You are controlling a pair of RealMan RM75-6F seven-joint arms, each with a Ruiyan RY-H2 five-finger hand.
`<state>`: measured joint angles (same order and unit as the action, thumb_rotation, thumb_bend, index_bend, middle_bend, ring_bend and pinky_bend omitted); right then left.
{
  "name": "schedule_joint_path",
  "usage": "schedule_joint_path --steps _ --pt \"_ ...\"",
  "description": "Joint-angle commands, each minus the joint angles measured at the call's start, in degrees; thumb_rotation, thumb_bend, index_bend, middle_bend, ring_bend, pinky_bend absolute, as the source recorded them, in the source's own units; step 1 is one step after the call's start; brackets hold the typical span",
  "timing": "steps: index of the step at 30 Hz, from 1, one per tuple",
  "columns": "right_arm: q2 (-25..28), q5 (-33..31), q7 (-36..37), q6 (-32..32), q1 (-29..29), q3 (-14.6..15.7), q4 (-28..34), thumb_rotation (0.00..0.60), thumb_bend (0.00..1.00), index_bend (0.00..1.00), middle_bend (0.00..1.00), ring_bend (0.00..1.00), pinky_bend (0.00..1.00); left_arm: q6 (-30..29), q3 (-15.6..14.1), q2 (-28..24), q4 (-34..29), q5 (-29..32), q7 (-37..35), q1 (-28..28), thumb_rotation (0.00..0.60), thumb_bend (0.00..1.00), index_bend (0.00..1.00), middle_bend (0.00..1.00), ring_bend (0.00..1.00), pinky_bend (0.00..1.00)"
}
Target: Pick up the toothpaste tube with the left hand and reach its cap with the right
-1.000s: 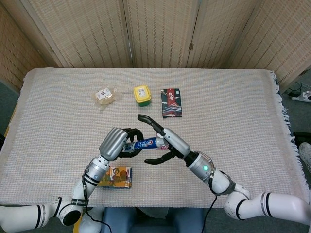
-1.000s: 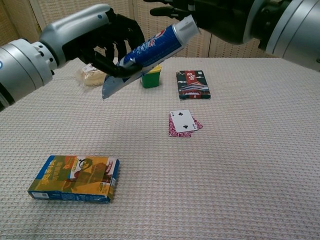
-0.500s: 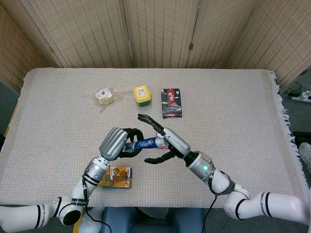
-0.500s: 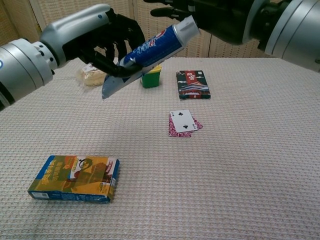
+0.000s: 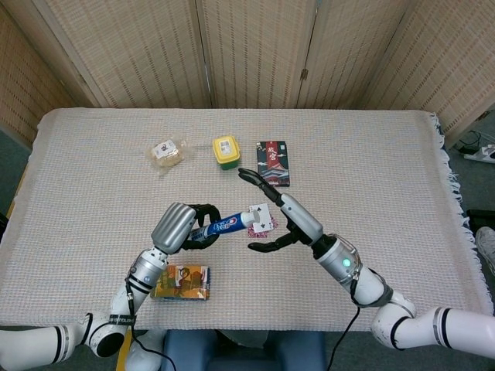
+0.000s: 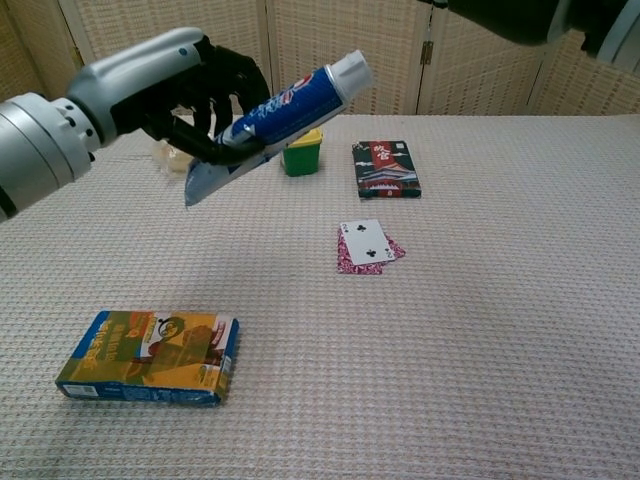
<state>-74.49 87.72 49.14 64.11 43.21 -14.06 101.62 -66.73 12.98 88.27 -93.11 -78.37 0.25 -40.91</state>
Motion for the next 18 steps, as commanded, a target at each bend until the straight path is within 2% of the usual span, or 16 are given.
schedule_joint_path --steps 1,4,9,12,15,18 --pt "1.3 0.35 0.03 0.64 -0.64 0.15 0.19 0.376 0.12 0.0 0.0 0.0 0.0 0.98 -0.08 -0.48 0.89 1.22 0.63 0.02 0.6 0.82 0.78 0.88 0.76 0.72" --pt "2.82 0.57 -0.18 1.38 -1.45 0.37 0.36 0.377 0.12 0.0 0.0 0.0 0.0 2.54 -0.45 -1.13 2.09 3.2 2.91 0.0 0.6 0.82 0.78 0.88 0.76 0.72" --pt "5.3 1.39 -0.85 2.7 -3.03 1.23 0.62 0.378 0.12 0.0 0.0 0.0 0.0 8.66 -2.1 -2.9 4.22 10.95 13.65 -1.23 0.6 0.82 0.77 0.88 0.75 0.72" --pt "5.98 1.63 -1.25 2.99 -3.46 1.54 0.74 0.376 0.12 0.0 0.0 0.0 0.0 9.84 -2.47 -2.97 4.72 13.28 16.56 -1.63 0.6 0.82 0.75 0.88 0.73 0.72" --pt "8.03 2.2 -3.25 3.81 -4.96 2.71 0.59 0.375 0.12 0.0 0.0 0.0 0.0 12.44 -3.54 -2.09 7.99 19.47 22.29 -2.37 0.6 0.81 0.74 0.88 0.71 0.7" --pt "9.43 2.38 -4.16 4.14 -5.99 3.57 0.8 0.376 0.12 0.0 0.0 0.0 0.0 13.42 -3.12 -1.03 9.78 23.99 24.54 -3.01 0.6 0.82 0.73 0.87 0.71 0.69"
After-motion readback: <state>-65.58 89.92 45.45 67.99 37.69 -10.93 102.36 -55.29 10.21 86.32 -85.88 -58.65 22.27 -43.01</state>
